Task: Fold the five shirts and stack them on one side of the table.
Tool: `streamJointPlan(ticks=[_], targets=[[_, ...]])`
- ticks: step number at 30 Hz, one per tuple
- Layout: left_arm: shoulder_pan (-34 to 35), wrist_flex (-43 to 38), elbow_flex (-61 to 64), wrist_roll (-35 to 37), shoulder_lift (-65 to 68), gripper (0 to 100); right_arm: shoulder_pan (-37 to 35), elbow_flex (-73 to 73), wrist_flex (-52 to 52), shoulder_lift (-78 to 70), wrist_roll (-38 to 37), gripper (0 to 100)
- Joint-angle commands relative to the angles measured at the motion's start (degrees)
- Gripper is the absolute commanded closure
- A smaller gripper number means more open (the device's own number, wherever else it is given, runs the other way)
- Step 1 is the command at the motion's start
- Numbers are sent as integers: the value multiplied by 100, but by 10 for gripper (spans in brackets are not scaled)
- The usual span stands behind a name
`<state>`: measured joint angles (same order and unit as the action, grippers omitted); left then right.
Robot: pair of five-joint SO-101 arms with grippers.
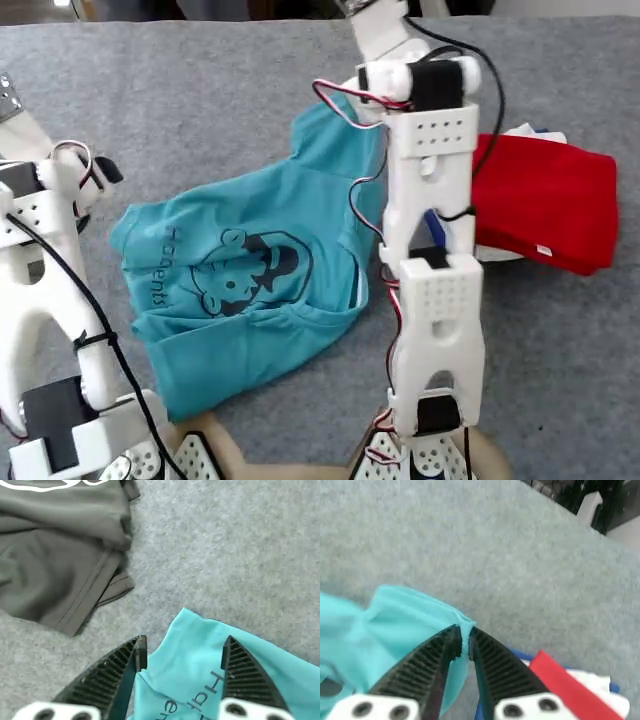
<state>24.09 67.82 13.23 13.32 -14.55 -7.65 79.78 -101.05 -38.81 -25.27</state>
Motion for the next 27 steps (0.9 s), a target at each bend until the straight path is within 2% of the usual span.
streamJointPlan(ticks=[1,7,9,11,14,20,27], targets=[[-119,-18,-347,-26,-18,741,35,-1604,-35,1569,-220,985],[-831,-237,-312,334,62,741,-9,-5657,202,3820,-677,985],[-1121,-246,-426,-79,290,741,255,-6703,598,4303,-782,985],[-1191,-237,-602,158,589,745,563,-7574,1073,4655,-941,985],[-1051,-246,-998,738,1099,752,897,-8453,1468,4980,-1231,985],[-1068,-255,-1938,905,2286,752,1187,-9684,2040,5253,-1618,985],[-1226,9,-3741,1371,4299,752,1081,-11169,4044,5226,-1653,985]])
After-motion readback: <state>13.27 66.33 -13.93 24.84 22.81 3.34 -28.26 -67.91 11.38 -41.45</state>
